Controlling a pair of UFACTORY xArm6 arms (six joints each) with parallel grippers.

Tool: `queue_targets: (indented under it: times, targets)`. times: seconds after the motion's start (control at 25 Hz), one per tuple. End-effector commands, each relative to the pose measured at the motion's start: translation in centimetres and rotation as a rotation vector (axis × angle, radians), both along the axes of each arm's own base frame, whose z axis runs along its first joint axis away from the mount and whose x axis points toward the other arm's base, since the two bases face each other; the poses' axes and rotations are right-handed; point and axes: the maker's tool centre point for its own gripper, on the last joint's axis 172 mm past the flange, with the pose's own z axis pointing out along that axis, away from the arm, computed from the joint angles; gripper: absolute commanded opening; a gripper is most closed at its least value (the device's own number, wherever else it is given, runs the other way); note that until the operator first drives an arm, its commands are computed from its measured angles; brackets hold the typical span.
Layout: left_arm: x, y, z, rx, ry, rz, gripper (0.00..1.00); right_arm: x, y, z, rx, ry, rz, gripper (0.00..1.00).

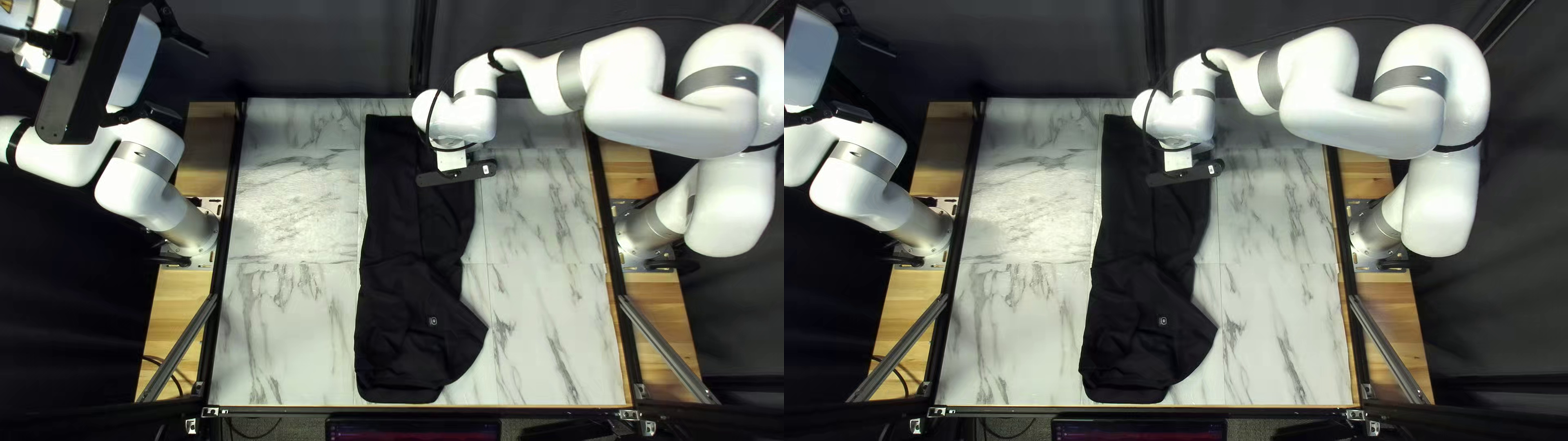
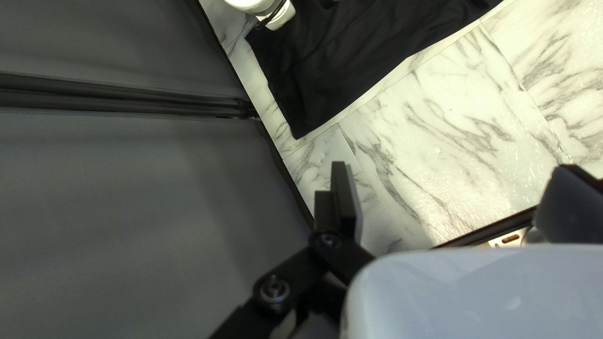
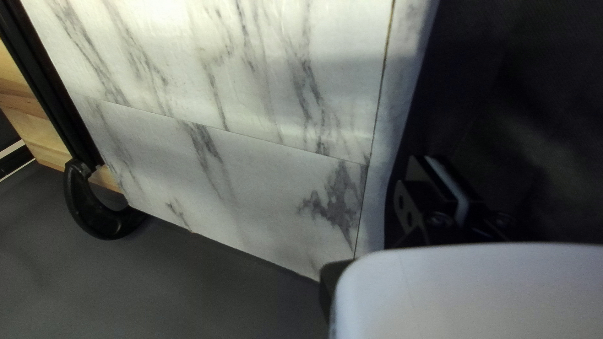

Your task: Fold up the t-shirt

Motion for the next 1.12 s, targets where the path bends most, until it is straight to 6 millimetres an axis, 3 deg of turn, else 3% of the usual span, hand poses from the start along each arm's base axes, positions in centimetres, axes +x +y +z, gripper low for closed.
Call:
queue_targets:
  times: [0.04, 0.44, 0.8, 0.96, 1.12]
  targets:
    - [0.0, 0.0, 0.0, 0.0, 0.0, 0.0, 1.0, 0.4, 0.1, 1.4, -0.02, -0.025, -0.03, 0.0]
    - [0.0, 0.0, 0.0, 0.0, 0.0, 0.0, 1.0, 2.7, 0.7, 4.4, -0.049, -0.061, -0.101, 0.0]
    - [0.0, 0.0, 0.0, 0.0, 0.0, 0.0, 1.0, 6.2, 0.3, 6.4, -0.054, -0.095, -0.172, 0.0]
    - [0.0, 0.0, 0.0, 0.0, 0.0, 0.0, 1.0, 7.4, 0.3, 6.7, -0.06, -0.119, -0.211, 0.0]
    - [0.0, 0.0, 0.0, 0.0, 0.0, 0.0, 1.0, 8.9, 0.0, 5.3, -0.068, -0.143, -0.263, 0.0]
